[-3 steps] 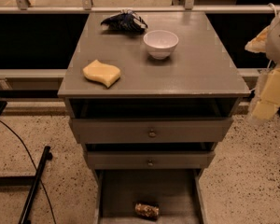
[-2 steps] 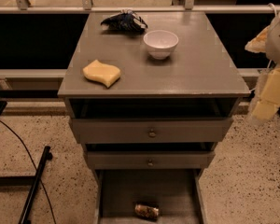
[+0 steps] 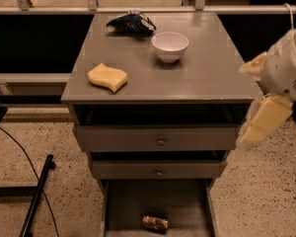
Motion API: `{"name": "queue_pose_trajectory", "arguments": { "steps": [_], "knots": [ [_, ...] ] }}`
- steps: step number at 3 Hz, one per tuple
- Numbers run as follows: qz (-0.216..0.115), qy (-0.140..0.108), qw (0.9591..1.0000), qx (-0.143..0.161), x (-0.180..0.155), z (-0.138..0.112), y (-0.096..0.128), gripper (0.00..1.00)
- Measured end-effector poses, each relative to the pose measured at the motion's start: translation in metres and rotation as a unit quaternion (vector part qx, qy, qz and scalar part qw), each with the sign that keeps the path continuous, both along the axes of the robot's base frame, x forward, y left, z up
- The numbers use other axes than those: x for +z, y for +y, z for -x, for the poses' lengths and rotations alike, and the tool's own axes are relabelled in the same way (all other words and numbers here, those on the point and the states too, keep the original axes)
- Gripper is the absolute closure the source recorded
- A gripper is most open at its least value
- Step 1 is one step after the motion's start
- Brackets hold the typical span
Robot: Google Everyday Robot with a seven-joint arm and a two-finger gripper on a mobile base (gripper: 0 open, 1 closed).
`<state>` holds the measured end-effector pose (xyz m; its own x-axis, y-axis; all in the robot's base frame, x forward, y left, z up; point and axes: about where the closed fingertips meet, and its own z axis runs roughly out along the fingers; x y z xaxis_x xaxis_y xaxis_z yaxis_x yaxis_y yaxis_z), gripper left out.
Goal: Pick orange can from bottom drawer and place on counter
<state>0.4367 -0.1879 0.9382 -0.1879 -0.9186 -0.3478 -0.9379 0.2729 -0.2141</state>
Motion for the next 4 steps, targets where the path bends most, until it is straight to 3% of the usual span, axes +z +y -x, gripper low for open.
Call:
{"name": "queue_pose_trajectory", "arguments": {
  "steps": [1,2,3,4],
  "knots": [
    [-0.078,0.008,0.9967,0.021,-0.056,0.015,0.044,0.0],
    [-0.11,0.001,0.9918,0.065,-0.117,0.027,0.086,0.0],
    [-0.106,-0.024,0.9918,0.067,-0.133,0.021,0.093,0.0],
    [-0.095,-0.014,0.991,0.093,-0.139,0.028,0.104,0.0]
  ]
}}
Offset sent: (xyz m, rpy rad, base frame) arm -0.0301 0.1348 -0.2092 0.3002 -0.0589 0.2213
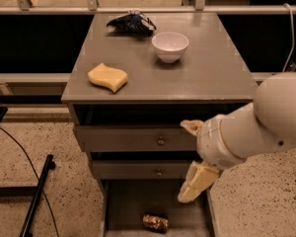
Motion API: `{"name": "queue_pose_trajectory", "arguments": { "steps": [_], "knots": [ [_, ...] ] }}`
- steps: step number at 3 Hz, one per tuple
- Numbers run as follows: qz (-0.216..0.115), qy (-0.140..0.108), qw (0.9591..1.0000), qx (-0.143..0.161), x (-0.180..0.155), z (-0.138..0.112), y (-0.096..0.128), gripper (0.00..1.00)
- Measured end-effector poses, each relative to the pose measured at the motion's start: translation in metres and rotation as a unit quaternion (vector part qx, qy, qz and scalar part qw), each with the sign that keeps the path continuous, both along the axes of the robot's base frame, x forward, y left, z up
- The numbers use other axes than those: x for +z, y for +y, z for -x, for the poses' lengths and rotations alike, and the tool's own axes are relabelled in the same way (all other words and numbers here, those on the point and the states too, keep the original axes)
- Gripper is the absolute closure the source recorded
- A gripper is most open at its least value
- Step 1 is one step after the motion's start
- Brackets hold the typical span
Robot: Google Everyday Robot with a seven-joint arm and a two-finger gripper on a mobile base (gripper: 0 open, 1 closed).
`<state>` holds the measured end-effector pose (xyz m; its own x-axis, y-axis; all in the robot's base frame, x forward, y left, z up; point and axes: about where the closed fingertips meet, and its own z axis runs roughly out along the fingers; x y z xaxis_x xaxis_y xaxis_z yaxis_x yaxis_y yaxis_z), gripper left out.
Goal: Pick orange can from bottom drawer and place on counter
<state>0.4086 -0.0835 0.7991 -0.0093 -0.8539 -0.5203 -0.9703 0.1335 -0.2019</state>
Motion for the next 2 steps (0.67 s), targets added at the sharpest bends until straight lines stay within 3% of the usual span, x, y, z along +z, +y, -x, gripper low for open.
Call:
{"name": "queue_pose_trajectory", "arguments": {
  "steps": [1,2],
  "knots": [
    [-0.062,-0.002,0.998,0.01,-0.054,-0.008,0.008,0.0],
    [-0.118,-0.033,0.9925,0.001,-0.119,-0.021,0.004,0.0]
  ]
}}
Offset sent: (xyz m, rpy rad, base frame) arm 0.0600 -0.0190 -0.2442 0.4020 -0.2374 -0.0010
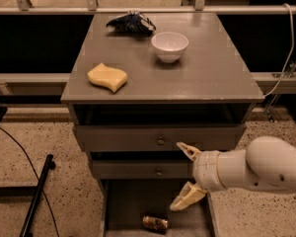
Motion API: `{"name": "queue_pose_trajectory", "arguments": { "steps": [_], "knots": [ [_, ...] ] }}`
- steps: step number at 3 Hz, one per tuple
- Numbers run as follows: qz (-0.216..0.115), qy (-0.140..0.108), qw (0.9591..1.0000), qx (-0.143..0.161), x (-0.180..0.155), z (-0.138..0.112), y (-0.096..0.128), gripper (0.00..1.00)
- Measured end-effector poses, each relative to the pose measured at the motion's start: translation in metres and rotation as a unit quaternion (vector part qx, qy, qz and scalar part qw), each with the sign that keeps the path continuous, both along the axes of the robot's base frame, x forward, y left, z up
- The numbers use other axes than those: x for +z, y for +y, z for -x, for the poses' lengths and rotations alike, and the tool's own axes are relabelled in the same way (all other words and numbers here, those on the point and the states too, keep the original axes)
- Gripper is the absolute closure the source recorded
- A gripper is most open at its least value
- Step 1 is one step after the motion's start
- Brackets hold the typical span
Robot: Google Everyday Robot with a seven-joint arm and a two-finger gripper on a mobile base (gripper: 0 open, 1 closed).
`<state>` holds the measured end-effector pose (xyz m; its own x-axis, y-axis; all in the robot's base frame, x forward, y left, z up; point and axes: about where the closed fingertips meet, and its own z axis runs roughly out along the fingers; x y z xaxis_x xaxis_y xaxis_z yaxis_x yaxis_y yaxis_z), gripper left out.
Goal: Pick orange can from bottom drawer and place on counter
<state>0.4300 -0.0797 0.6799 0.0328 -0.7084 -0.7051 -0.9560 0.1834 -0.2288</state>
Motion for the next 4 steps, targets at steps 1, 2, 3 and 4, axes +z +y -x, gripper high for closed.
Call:
{"name": "queue_pose_trajectory", "arguments": {
  "steps": [1,2,3,4],
  "knots": [
    [-0.048,-0.051,0.9975,-0.001,-0.035,-0.022,-0.009,0.0],
    [-0.067,-0.051,0.9962,0.02,-0.067,-0.017,-0.003,0.0],
    [-0.055,-0.039,0.9974,0.027,-0.074,-0.019,-0.001,0.0],
    [-0.017,-0.026,0.9989,0.034,-0.149,-0.028,-0.013,0.0]
  ]
}}
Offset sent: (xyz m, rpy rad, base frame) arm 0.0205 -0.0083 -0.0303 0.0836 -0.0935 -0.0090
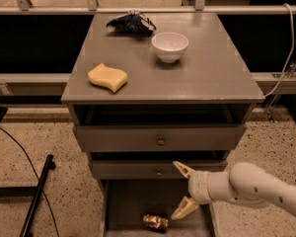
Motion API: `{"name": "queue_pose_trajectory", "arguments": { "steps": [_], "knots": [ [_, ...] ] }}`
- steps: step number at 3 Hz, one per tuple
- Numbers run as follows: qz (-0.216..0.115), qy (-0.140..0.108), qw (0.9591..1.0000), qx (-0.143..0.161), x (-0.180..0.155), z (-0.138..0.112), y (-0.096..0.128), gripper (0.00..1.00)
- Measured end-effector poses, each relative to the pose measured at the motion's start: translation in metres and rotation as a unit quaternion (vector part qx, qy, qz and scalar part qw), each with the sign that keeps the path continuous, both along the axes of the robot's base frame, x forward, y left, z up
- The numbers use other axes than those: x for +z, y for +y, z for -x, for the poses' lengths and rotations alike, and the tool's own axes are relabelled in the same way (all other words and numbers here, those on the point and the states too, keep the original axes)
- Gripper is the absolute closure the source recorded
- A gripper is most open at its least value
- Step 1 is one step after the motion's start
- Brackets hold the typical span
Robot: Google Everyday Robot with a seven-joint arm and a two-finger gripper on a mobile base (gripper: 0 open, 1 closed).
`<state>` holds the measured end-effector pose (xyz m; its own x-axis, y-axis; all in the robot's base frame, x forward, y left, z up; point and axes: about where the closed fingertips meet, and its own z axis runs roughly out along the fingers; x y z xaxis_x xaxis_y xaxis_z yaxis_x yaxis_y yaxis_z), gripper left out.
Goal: Pick orange can from bottom drawer and place on counter
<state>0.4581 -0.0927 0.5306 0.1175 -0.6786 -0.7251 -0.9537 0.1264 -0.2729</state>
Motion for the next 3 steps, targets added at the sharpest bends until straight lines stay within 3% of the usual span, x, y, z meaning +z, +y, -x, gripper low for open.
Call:
{"name": "queue_pose_trajectory", "arguments": {
  "steps": [1,2,3],
  "knots": [
    [0.03,0.005,0.9995,-0.002,-0.073,0.001,-0.024,0.0],
    [0.051,0.011,0.9984,0.024,-0.133,0.004,-0.037,0.0],
    [0.03,0.001,0.9981,0.053,-0.155,-0.013,-0.04,0.0]
  ]
}}
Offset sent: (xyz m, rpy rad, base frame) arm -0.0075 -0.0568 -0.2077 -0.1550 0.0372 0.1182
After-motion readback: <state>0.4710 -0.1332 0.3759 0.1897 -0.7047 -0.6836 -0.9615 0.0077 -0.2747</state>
